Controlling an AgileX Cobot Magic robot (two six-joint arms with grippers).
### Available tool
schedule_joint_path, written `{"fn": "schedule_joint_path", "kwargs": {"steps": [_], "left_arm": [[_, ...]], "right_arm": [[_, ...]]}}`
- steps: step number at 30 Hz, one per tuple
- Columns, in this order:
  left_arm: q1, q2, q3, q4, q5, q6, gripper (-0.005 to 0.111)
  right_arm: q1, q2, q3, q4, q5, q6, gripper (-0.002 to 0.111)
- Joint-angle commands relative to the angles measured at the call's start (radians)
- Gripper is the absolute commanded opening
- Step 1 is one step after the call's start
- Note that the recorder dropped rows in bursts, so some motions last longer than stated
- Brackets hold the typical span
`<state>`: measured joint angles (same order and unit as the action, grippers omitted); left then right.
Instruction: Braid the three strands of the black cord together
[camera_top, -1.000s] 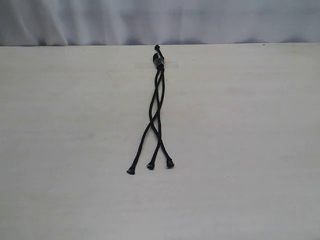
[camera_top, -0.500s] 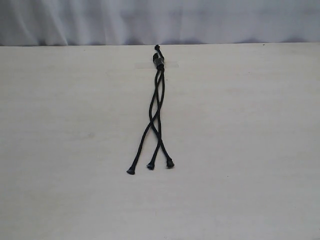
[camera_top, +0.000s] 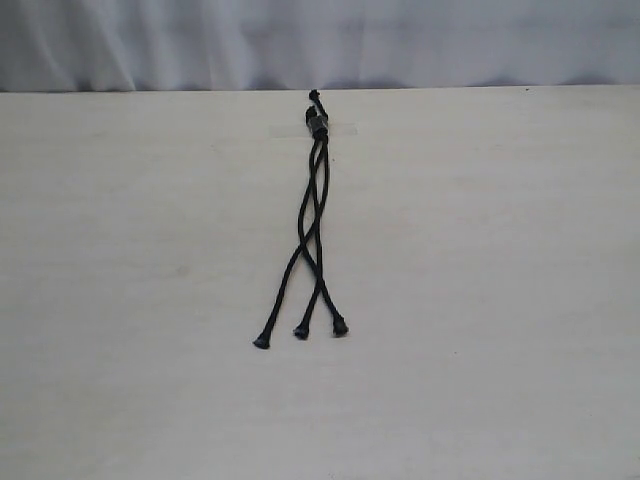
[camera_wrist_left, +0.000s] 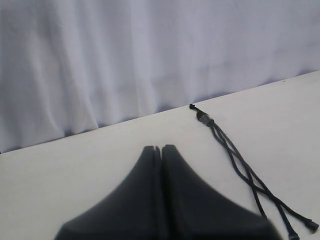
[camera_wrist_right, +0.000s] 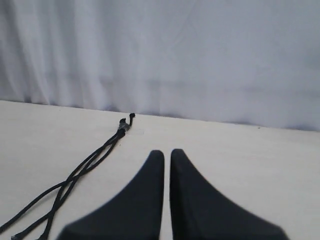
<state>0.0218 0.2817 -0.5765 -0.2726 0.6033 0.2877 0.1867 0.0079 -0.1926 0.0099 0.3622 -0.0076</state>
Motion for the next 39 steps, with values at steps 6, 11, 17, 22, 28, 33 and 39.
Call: {"fn": "schedule_joint_path", "kwargs": {"steps": [6,11,17,22,28,33,39], "left_arm": [[0.000,-0.001,0.003,0.001,-0.012,-0.007,0.000],[0.000,-0.001,0.003,0.001,-0.012,-0.007,0.000],[0.000,-0.001,0.003,0.001,-0.012,-0.005,0.000],[0.000,-0.001,0.003,0.001,-0.012,-0.005,0.000],[0.000,-0.001,0.003,0.001,-0.012,-0.005,0.000],[0.000,-0.001,0.003,0.001,-0.012,-0.005,0.000],[0.000,-0.001,0.003,0.001,-0.012,-0.005,0.000]], "right_arm": [[-0.062,-0.008,0.181,0.031,-0.051,-0.005,0.004],[-0.062,-0.008,0.193,0.031,-0.031,-0.005,0.004],[-0.062,-0.008,0.193,0.025,-0.016,-0.005,0.004],[-0.062,-0.008,0.193,0.025,-0.016,-0.005,0.004],[-0.062,-0.008,0.193,0.025,-0.016,-0.005,0.004],[-0.062,-0.008,0.193,0.025,-0.016,-0.005,0.004],[-0.062,-0.008,0.193,0.025,-0.016,-0.005,0.004]]}}
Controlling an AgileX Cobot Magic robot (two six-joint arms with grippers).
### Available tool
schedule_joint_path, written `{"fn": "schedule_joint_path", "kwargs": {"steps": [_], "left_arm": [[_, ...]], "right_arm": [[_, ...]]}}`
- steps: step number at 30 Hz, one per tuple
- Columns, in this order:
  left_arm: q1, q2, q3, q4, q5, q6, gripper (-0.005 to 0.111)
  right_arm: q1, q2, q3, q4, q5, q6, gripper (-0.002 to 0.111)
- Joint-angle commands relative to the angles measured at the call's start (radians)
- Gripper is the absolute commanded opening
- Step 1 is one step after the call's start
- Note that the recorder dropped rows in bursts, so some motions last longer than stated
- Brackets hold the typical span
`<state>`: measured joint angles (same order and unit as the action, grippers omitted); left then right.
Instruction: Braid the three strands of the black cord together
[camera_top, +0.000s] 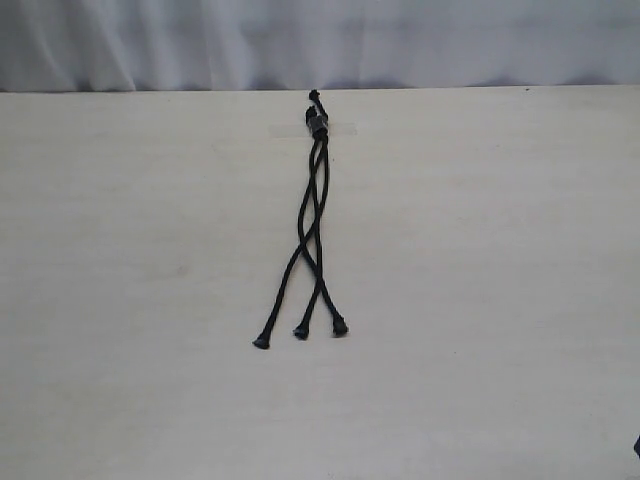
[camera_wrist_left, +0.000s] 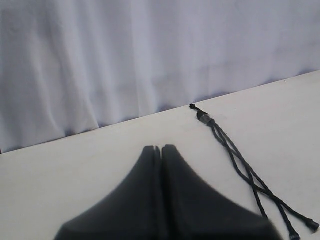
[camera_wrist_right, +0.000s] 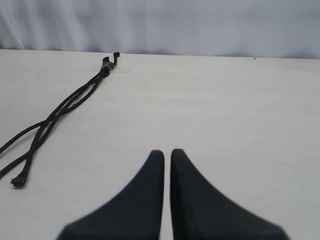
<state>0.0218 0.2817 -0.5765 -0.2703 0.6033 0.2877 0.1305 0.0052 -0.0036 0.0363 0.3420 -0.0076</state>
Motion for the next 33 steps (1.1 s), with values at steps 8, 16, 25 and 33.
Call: {"fn": "schedule_joint_path", "kwargs": {"steps": [8,16,25,33], "left_arm": [[0.043,-0.069,0.095,0.069,-0.022,-0.001,0.000],[0.131,-0.255,0.417,0.103,-0.273,-0.007,0.000],[0.129,-0.282,0.577,0.101,-0.295,-0.061,0.000],[0.129,-0.282,0.577,0.096,-0.276,-0.062,0.000]], "right_arm": [[-0.006,-0.005,0.004,0.002,0.004,-0.005,0.004],[-0.006,-0.005,0.004,0.002,0.004,-0.005,0.004],[-0.006,-0.005,0.004,0.002,0.004,-0.005,0.004],[-0.006,-0.005,0.004,0.002,0.004,-0.005,0.004]]}}
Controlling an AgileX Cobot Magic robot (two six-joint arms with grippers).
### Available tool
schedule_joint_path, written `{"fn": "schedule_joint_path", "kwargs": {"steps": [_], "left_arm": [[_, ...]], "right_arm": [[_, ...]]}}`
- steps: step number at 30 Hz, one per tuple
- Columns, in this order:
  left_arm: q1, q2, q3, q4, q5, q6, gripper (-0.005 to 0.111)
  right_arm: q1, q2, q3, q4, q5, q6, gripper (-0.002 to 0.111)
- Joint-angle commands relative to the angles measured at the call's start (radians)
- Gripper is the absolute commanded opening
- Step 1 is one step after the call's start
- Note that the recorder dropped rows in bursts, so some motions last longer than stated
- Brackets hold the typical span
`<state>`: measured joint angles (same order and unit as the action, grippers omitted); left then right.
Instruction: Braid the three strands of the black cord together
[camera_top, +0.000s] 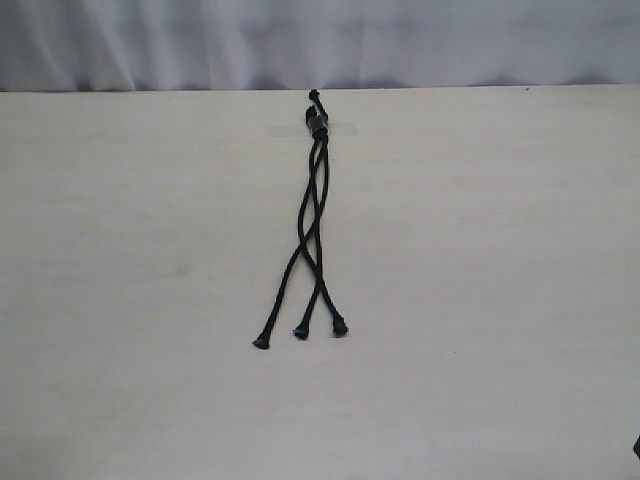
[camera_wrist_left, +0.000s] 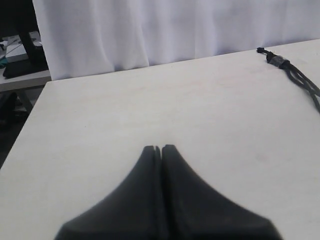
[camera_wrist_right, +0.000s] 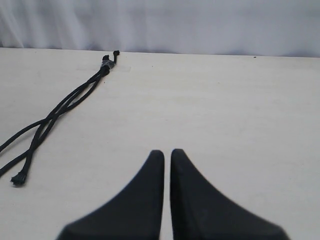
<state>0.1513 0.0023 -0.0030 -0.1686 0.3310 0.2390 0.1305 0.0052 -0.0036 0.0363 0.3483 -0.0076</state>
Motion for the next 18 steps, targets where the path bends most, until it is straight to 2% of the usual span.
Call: {"fn": "schedule_joint_path", "kwargs": {"steps": [1,9,18], "left_arm": [[-0.001,-0.002,0.003,-0.006,-0.004,-0.013,0.000],[-0.001,-0.002,0.003,0.092,-0.008,-0.231,0.000],[-0.001,-0.002,0.003,0.108,-0.008,-0.239,0.000]], "right_arm": [[-0.006,-0.005,0.004,0.002,-0.002,-0.005,0.004],[-0.006,-0.005,0.004,0.002,-0.002,-0.005,0.004],[-0.006,-0.005,0.004,0.002,-0.002,-0.005,0.004]]}}
